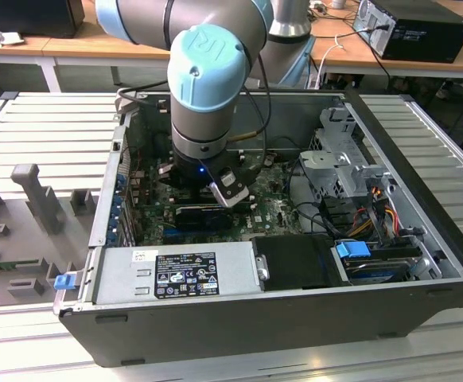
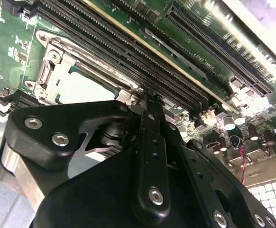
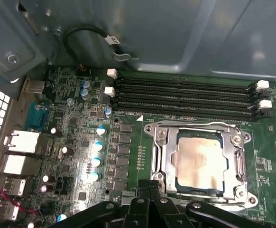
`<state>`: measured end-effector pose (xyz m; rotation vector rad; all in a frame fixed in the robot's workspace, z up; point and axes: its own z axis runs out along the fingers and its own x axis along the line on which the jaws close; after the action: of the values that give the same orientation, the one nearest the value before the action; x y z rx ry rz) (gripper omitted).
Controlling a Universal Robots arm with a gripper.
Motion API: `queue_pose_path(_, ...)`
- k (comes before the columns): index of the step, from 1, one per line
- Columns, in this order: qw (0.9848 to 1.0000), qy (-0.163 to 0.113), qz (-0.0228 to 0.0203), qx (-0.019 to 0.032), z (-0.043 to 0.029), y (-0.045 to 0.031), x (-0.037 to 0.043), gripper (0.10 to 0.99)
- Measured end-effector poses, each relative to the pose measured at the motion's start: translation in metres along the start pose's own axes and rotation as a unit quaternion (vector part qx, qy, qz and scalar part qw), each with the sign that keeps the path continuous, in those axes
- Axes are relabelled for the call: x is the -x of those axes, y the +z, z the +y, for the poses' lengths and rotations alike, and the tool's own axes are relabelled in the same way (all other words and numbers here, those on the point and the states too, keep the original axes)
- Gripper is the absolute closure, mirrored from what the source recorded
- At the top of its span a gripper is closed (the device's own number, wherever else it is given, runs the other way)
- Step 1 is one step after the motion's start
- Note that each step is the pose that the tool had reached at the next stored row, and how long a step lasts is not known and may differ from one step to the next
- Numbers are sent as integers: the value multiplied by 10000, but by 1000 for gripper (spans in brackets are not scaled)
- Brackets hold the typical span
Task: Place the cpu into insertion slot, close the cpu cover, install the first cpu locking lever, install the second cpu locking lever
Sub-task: 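Install the second cpu locking lever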
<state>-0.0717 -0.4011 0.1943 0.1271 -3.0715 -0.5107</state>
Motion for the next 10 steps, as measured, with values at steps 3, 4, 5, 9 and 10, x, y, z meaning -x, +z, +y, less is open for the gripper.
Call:
queue_pose_path(3, 10000, 0, 0, 7, 2, 2, -11, 980)
queue_pose_path(4, 10000, -1, -1, 7, 9, -19, -11, 980)
queue_pose_path(5, 10000, -1, 0, 7, 25, -66, -12, 980)
queue_pose_path(9, 10000, 0, -1, 6, 78, -216, -14, 980)
queue_pose_path(10, 10000, 0, -1, 7, 85, -237, -14, 980)
